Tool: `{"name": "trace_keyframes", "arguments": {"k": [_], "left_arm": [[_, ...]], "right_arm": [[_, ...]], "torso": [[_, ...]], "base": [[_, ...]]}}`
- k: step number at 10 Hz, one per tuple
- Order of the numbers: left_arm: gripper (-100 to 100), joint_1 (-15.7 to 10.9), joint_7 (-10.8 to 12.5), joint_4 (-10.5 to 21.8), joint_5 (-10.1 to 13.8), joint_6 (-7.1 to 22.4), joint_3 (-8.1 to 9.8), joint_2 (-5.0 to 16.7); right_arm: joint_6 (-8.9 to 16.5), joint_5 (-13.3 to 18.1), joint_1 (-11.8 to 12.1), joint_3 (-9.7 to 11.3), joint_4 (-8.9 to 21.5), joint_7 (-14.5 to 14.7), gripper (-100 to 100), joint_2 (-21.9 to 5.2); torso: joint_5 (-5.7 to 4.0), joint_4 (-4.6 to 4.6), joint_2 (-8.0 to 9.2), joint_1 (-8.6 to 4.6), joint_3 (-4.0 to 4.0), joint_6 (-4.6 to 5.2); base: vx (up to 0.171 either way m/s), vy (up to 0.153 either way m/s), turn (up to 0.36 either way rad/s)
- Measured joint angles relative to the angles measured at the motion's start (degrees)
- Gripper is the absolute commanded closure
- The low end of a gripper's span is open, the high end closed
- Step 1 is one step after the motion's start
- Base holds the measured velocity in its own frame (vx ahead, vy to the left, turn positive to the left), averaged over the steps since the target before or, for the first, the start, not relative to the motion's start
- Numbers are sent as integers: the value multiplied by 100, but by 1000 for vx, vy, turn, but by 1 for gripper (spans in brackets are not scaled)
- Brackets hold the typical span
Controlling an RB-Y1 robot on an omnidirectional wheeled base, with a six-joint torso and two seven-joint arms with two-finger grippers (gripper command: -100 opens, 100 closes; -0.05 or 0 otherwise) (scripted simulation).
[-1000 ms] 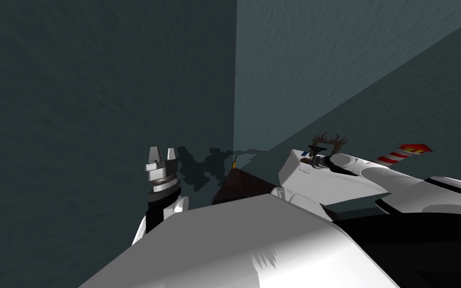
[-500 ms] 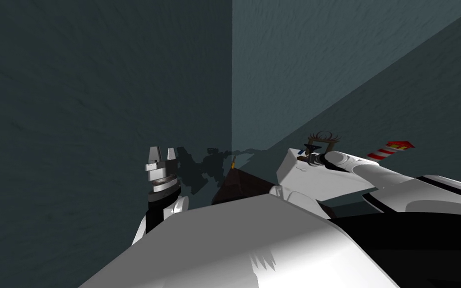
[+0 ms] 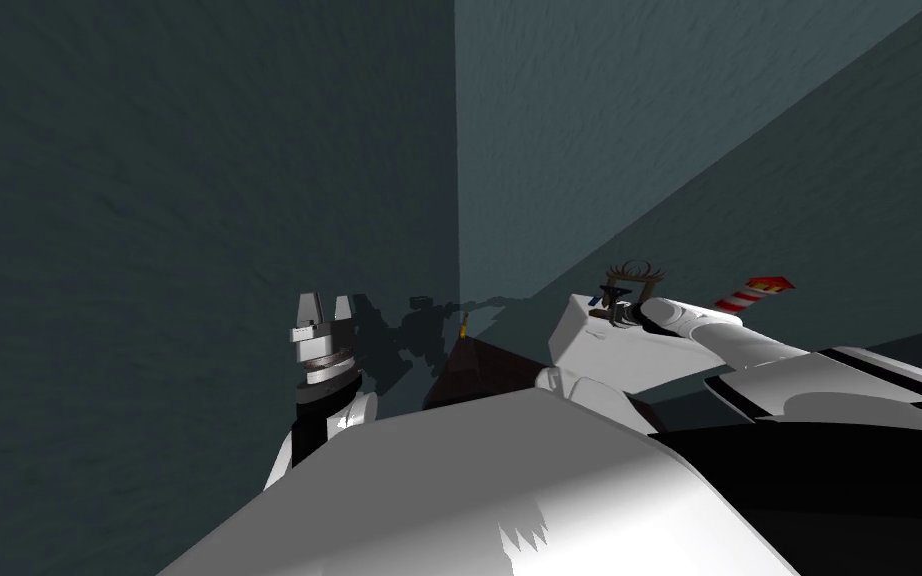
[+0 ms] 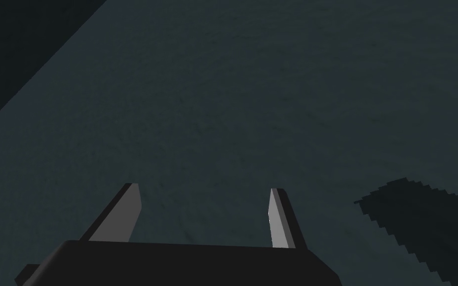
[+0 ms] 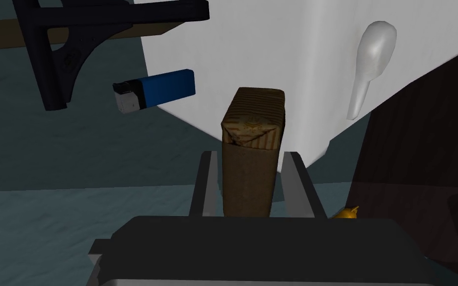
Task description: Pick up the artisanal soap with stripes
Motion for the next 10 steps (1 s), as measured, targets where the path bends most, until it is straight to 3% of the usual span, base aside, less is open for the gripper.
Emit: {"name": "trace_keyframes", "arguments": {"k": [1,3,5,6,9,10], "left_arm": [[0,0,0,0,0,0,0,0],[0,0,0,0,0,0,0,0],[0,0,0,0,0,0,0,0],[0,1,0,0,0,0,1,0],[0,0,0,0,0,0,0,0],[0,0,0,0,0,0,0,0]], "right_arm": [[1,137,2,2,-23,-36,100,-4],[-177,491,-283,-242,-34,-144,100,181],[-231,858,-276,-299,-120,-239,100,166],[-343,1037,-488,-440,-71,-268,100,290],[-473,1603,-602,-609,-153,-387,100,357],[-473,1625,-602,-611,-160,-397,0,356]], "torso": [[1,0,2,-2,1,1],[2,1,-2,3,0,6],[1,0,0,1,0,0],[2,1,-2,1,0,15],[1,2,2,0,2,1],[0,1,3,-1,2,2]], "base": [[18,-1,-269],[19,10,-80],[15,1,-122],[27,12,-163],[3,3,15],[0,0,0]]}}
